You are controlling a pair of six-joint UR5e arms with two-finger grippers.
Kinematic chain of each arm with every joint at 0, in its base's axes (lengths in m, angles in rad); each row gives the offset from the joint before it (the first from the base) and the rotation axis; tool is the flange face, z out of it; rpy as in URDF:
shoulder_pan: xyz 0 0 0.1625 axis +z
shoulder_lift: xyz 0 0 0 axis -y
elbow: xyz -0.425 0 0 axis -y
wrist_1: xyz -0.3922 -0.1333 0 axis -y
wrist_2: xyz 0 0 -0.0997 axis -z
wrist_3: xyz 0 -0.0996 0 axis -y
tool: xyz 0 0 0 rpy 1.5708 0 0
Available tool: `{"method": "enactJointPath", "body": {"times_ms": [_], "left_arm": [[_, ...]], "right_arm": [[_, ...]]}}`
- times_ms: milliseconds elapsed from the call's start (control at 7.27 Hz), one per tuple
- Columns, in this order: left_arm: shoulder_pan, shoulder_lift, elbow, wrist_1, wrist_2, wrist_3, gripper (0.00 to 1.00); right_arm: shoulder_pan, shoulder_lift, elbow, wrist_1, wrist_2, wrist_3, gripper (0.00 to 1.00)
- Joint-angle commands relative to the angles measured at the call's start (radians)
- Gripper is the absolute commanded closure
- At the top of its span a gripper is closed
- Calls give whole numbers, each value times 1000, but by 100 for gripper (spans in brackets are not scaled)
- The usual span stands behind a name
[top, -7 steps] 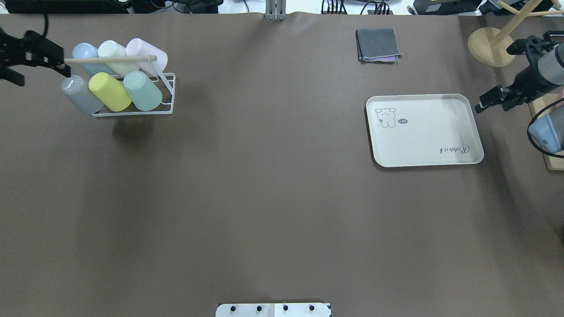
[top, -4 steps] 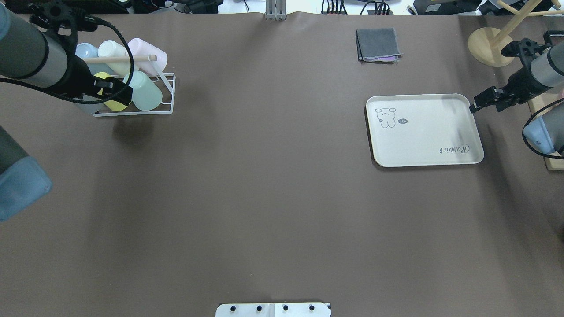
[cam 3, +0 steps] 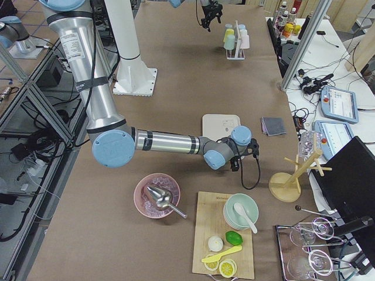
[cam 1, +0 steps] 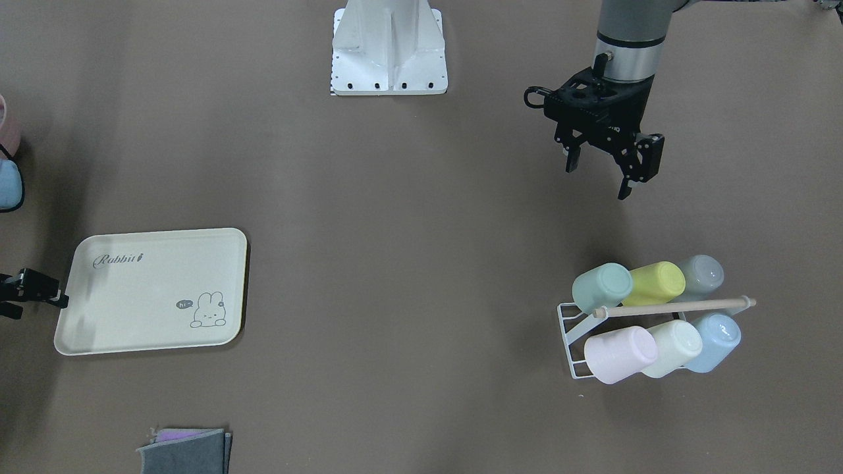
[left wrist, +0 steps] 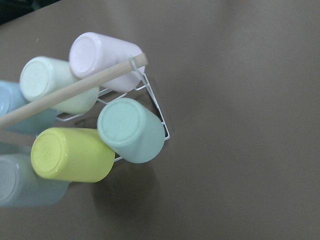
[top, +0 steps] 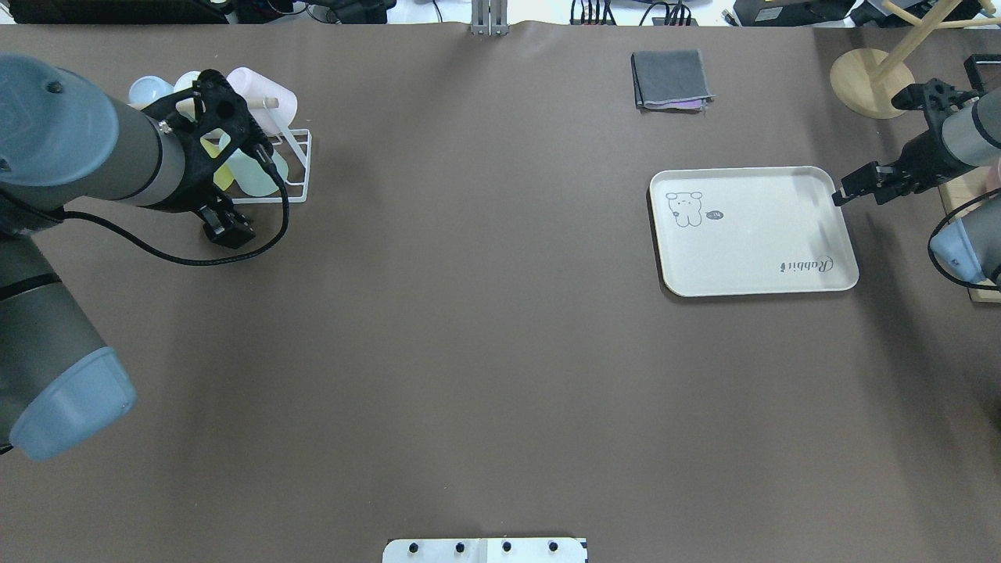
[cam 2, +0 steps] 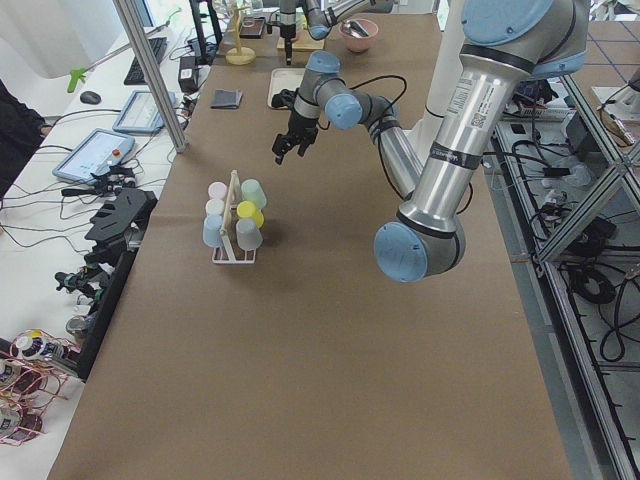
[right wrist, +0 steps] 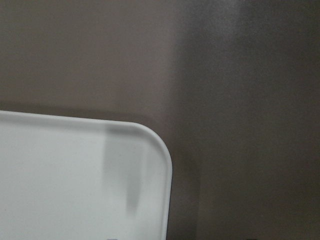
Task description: Pick up and place green cup on tray
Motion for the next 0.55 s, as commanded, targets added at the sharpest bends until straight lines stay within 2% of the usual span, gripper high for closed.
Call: {"method": "enactJointPath", "body": {"times_ms": [0, 138, 275, 413], "left_arm": [[105, 2, 5, 6, 173, 230, 7], [189, -1, 10, 19, 332, 362, 11], [233, -2, 39, 15, 467, 524, 4], [236, 2, 50, 10, 540, 664, 3]], "right_arm": [[-10, 2, -3, 8, 0, 6, 21], [-19, 9, -6, 8, -1, 6, 21], [-28, 12, -9, 8, -3, 6, 23], [-33, 15, -9, 8, -3, 6, 25]]}}
